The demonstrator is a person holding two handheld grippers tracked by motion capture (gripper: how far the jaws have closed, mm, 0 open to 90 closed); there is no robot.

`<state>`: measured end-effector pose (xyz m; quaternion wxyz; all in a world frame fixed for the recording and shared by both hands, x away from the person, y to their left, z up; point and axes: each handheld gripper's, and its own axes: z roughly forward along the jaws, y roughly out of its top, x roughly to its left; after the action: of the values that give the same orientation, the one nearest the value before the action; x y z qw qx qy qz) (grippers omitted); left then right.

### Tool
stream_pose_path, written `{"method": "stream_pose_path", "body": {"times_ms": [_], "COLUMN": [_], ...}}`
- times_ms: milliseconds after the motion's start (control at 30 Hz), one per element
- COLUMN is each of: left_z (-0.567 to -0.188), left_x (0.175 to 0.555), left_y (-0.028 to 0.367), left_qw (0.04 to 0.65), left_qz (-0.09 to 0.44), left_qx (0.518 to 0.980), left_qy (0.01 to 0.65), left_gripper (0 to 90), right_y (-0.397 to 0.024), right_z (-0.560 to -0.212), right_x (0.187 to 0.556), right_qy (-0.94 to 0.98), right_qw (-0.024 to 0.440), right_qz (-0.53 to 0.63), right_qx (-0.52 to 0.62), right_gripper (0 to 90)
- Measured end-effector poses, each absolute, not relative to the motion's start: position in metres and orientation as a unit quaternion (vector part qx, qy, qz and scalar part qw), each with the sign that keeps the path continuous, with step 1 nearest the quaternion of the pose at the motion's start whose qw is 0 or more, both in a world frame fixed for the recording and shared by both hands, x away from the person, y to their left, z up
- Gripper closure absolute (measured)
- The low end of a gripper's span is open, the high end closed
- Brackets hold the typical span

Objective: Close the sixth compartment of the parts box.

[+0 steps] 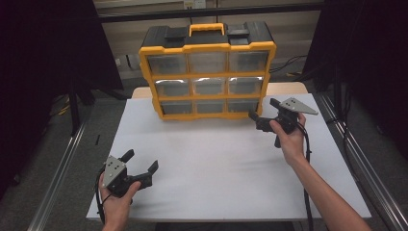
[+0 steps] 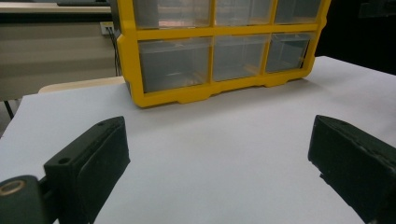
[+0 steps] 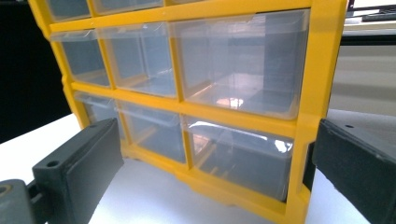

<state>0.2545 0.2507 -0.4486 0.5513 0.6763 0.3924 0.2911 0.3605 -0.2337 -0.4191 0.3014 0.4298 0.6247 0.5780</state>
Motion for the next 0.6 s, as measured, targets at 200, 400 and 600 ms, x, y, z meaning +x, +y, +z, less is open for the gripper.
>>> {"method": "stream_pose_path", "body": {"times_ms": [200,400,600], "left_z": [-0.449,-0.45,-0.449], "left_x": [0.256,0.256,0.256], "left_y": [0.252,0.253,0.252], "left_qw": [0.54,0.541,0.545], "left_qz": [0.299,0.297,0.291], "left_qx": [0.68,0.681,0.681], "left_qy": [0.397,0.395,0.394], "left_gripper": [4.2,4.2,4.2], "right_y": [-0.235,-0.238,-0.244], "right_z": [-0.426,-0.428,-0.428], "right_x": [0.346,0.331,0.315], "right_qy": [0.634,0.636,0.633], "right_qw": [0.3,0.306,0.306], "right_qz": [0.574,0.569,0.57], "right_qx": [0.423,0.423,0.425], "right_gripper": [0.9,1.0,1.1]}}
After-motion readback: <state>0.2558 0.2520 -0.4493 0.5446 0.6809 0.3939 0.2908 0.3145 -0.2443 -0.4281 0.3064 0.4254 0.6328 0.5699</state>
